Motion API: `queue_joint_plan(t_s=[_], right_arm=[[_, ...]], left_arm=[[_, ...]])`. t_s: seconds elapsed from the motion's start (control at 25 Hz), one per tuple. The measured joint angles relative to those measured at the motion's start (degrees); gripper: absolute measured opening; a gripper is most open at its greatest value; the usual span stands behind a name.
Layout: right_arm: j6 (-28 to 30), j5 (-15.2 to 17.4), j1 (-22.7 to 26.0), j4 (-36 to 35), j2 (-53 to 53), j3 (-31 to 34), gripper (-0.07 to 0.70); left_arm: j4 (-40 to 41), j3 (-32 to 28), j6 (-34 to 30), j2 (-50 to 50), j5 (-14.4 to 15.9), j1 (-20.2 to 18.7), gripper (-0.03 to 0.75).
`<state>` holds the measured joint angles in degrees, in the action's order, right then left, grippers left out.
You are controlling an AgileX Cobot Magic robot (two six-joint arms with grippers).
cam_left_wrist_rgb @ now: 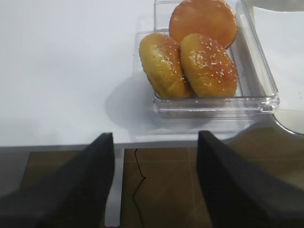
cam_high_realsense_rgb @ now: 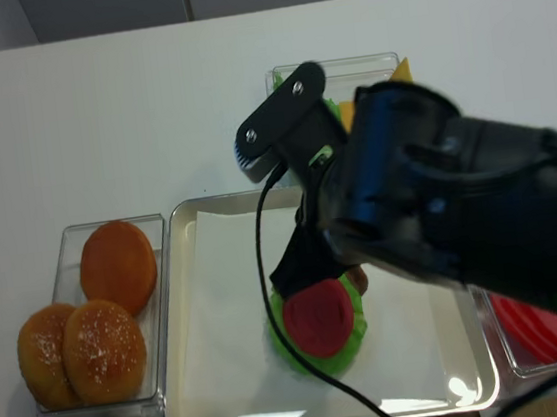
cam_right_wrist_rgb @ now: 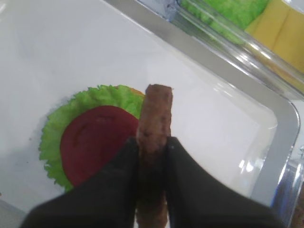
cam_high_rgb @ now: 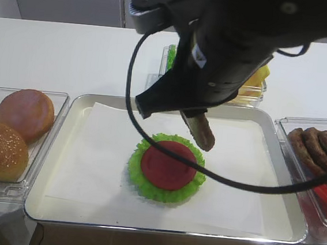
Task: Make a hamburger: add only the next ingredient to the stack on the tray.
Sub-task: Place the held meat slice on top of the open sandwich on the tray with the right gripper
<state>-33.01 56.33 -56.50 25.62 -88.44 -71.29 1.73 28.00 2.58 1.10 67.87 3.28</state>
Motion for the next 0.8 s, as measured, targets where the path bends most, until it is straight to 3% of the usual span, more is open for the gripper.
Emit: queue_joint_plan(t_s=[0.32,0.8], right_arm=[[1.2,1.8,-0.1,0.6,-4.9,-0.5,0.134],[1.3,1.9,-0.1,-0.2,-6.0,-0.6,0.134]], left_arm=[[0.0,0.0,0.0,0.0,0.0,0.0,0.411],[0.0,0.0,0.0,0.0,0.0,0.0,0.411]])
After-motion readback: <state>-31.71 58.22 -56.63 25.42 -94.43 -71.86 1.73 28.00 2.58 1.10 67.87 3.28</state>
